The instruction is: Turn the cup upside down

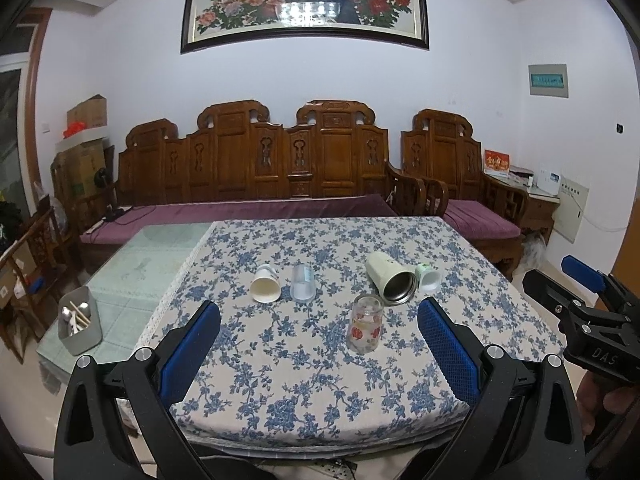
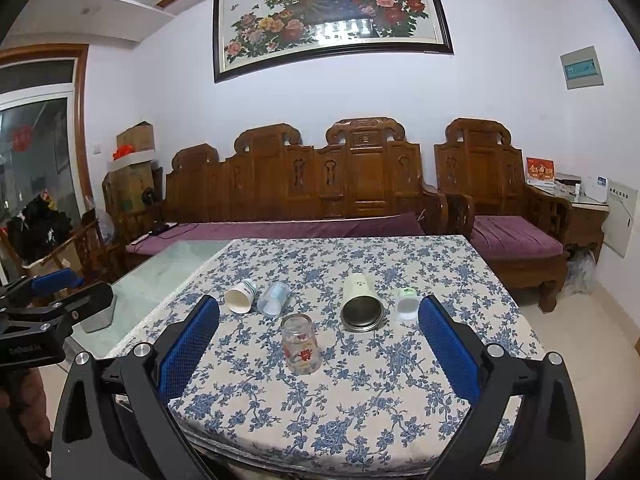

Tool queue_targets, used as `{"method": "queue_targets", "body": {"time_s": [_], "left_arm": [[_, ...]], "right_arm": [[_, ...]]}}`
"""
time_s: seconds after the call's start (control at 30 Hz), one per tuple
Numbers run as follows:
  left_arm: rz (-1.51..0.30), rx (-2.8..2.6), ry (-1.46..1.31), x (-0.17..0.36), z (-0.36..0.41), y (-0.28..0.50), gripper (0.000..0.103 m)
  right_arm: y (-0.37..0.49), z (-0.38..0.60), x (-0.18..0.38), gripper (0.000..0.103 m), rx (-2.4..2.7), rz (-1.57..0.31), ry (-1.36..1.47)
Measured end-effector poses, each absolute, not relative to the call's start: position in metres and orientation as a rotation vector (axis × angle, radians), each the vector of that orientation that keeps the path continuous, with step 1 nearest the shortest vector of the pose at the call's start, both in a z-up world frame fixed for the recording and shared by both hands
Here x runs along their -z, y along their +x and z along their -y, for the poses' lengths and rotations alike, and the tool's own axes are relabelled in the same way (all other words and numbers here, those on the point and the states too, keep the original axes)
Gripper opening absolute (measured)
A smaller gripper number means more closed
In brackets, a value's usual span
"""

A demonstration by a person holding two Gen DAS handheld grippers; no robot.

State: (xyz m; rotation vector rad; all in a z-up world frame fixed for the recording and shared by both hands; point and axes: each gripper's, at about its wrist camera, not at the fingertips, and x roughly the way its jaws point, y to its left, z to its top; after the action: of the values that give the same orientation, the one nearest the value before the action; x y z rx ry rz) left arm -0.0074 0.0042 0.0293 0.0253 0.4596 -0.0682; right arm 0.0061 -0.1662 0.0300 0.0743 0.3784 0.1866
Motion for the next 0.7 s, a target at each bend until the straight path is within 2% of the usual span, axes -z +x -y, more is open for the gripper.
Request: {"method": "queue_targets", "body": {"time_s": [0.7], "left_arm": [[-0.456,0.064,0.029,-0.0308,-0.0044,-0.0080,0.095]], "right_arm": [[0.0039,0.1658,-0.0310,0.100,-0.187,-0.376,0.077]]}}
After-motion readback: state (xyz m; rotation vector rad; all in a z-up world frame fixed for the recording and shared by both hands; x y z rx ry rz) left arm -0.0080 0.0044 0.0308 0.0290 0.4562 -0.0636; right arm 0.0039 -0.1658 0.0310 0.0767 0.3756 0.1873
